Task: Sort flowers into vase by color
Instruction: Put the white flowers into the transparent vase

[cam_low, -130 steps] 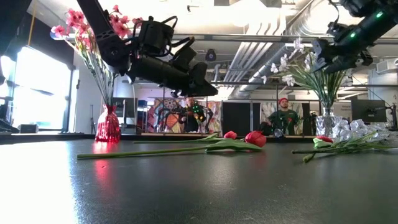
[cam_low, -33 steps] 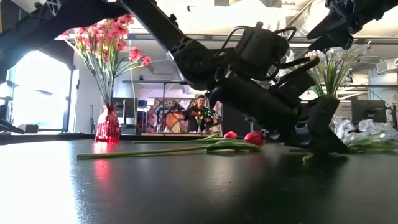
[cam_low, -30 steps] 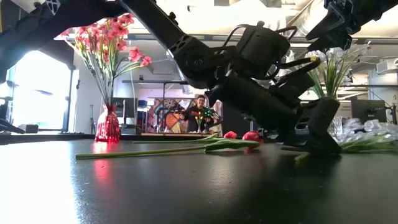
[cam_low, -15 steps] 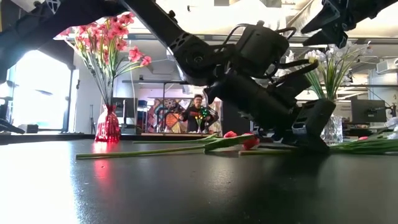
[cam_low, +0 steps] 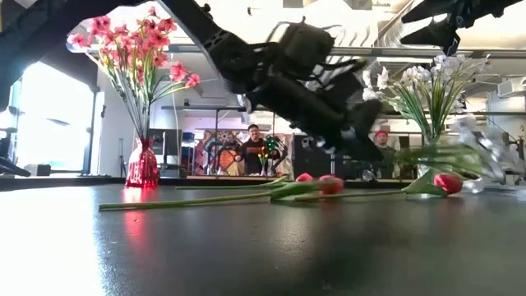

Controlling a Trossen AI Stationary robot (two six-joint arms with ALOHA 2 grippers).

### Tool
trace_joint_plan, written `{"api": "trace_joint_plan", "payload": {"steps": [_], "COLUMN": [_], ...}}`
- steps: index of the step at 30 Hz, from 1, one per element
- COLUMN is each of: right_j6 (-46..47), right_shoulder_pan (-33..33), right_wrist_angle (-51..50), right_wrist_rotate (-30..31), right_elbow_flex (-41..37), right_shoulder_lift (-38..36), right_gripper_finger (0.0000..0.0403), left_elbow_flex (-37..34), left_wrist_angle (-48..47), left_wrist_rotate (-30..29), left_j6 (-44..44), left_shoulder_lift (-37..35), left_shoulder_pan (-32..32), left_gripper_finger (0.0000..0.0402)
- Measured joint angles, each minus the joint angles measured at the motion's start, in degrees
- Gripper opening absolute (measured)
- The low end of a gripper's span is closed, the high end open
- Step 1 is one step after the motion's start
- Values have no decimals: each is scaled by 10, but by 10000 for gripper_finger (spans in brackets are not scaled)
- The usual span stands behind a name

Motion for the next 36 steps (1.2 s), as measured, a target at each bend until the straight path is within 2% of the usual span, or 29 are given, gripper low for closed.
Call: {"api": "trace_joint_plan", "payload": {"steps": [4, 11, 19, 22, 26, 30, 32, 36], "right_j6": [3, 41, -11, -32, -37, -55, -54, -43], "right_shoulder_pan": [0, 2, 17, 24, 33, 41, 46, 56], "right_wrist_angle": [24, 125, 142, 143, 128, 95, 104, 179], "right_wrist_rotate": [-16, -126, -134, -121, -49, 13, 21, 22], "right_elbow_flex": [0, 0, 0, 0, 0, -3, -27, -103], "right_shoulder_lift": [-13, -48, -77, -81, -82, -70, -64, -46], "right_gripper_finger": [231, 231, 231, 231, 231, 231, 231, 231], "left_elbow_flex": [-71, -212, -303, -322, -334, -321, -310, -286], "left_wrist_angle": [99, 316, 542, 630, 716, 715, 715, 715], "left_wrist_rotate": [56, 150, 231, 254, 250, 235, 234, 236], "left_j6": [-23, -51, -57, -65, -83, -88, -88, -89], "left_shoulder_lift": [-35, -78, -98, -100, -101, -105, -107, -107], "left_shoulder_pan": [17, 32, 41, 47, 60, 74, 80, 83], "left_gripper_finger": [0, 0, 0, 0, 0, 0, 0, 0]}}
